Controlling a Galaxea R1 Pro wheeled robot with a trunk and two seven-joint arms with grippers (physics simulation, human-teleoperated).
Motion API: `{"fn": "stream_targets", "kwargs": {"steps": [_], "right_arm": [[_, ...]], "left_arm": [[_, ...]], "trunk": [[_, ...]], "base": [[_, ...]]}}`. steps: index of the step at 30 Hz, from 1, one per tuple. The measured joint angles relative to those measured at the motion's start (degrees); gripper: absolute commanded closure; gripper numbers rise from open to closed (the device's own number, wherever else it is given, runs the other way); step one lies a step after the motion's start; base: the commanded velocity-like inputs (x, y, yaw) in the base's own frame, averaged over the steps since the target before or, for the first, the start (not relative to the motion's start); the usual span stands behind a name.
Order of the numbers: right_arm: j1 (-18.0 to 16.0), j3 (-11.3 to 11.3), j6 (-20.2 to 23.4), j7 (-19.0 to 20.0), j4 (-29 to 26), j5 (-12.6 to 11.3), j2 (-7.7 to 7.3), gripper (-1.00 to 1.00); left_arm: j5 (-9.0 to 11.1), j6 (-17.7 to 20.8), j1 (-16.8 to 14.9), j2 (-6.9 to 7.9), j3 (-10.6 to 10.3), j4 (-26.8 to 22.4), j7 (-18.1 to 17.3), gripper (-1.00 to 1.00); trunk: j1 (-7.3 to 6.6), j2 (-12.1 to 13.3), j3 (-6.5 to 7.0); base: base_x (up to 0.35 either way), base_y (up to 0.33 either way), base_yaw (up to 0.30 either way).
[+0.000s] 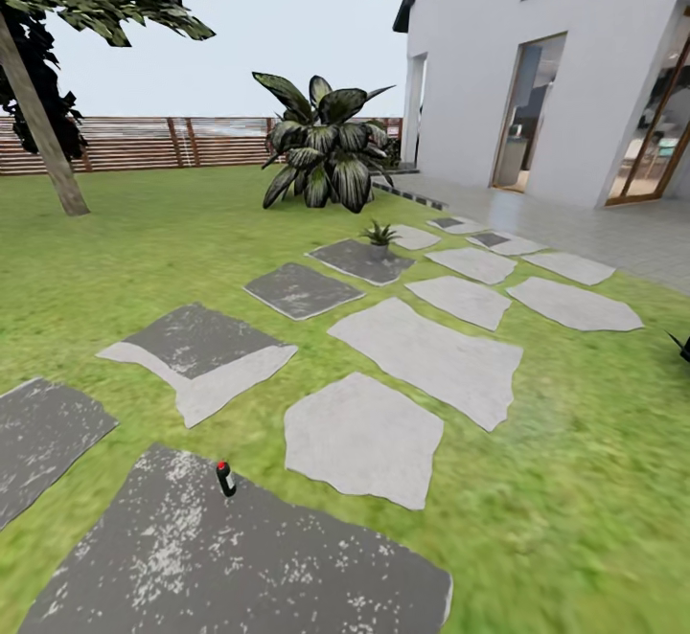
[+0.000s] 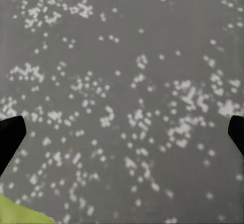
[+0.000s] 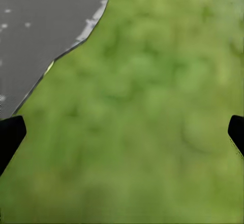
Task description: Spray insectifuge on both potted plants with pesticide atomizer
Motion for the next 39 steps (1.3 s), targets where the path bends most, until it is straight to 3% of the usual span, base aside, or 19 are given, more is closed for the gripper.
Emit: {"fn": "stream_targets", "kwargs": {"steps": [11,22,24,26,29,33,35,39], "right_arm": [[0.01,0.00,-0.01,0.02,-0.07,0.00,0.00,-1.00],[0.00,-0.05,-0.03,-0.08,-1.41,-0.04,0.01,-1.00],[-0.01,-0.06,0.01,-0.12,-4.53,-0.06,-0.06,-1.00],[-0.07,-0.11,0.04,-0.13,-10.44,-0.05,-0.11,-1.00],[-0.89,-0.14,0.06,-0.14,-15.96,-0.07,-0.11,-1.00],[-4.50,-0.18,0.39,-0.14,-21.03,-0.08,-0.11,-1.00],[-8.31,-0.25,0.55,-0.13,-21.80,-0.09,-0.12,-1.00],[-11.37,-0.33,0.60,-0.07,-22.24,-0.15,-0.12,-1.00]], "left_arm": [[0.00,-0.07,-0.01,0.02,0.03,0.00,0.02,-1.00],[-0.21,-0.10,-0.80,-0.20,0.08,-0.99,0.01,-1.00],[-1.40,0.12,-4.64,-0.19,-0.23,-1.33,-0.02,-1.00],[-3.88,0.64,-11.76,-0.20,-0.65,-1.16,-0.03,-1.00],[-5.02,0.87,-17.36,-0.50,-0.77,-1.16,0.00,-1.00],[-5.42,1.21,-22.62,-1.04,-0.75,-1.21,0.32,-1.00],[-5.51,3.17,-26.56,-1.96,-0.78,-1.12,0.49,-1.00],[-6.48,7.33,-29.60,-3.24,-0.95,-1.25,0.60,-1.00]], "trunk": [[0.01,0.00,0.23],[0.03,0.00,0.48],[0.03,0.00,0.48],[0.03,0.01,0.50],[0.03,0.00,0.49],[0.03,0.00,0.48],[0.03,0.00,0.49],[0.03,0.00,0.48]], "base": [[0.255,0.199,-0.124],[0.047,0.107,-0.082],[0.001,0.003,-0.002],[0.000,0.001,0.000],[0.000,0.000,0.000],[0.000,0.000,0.000],[0.000,0.000,0.000],[0.000,0.000,0.000]]}}
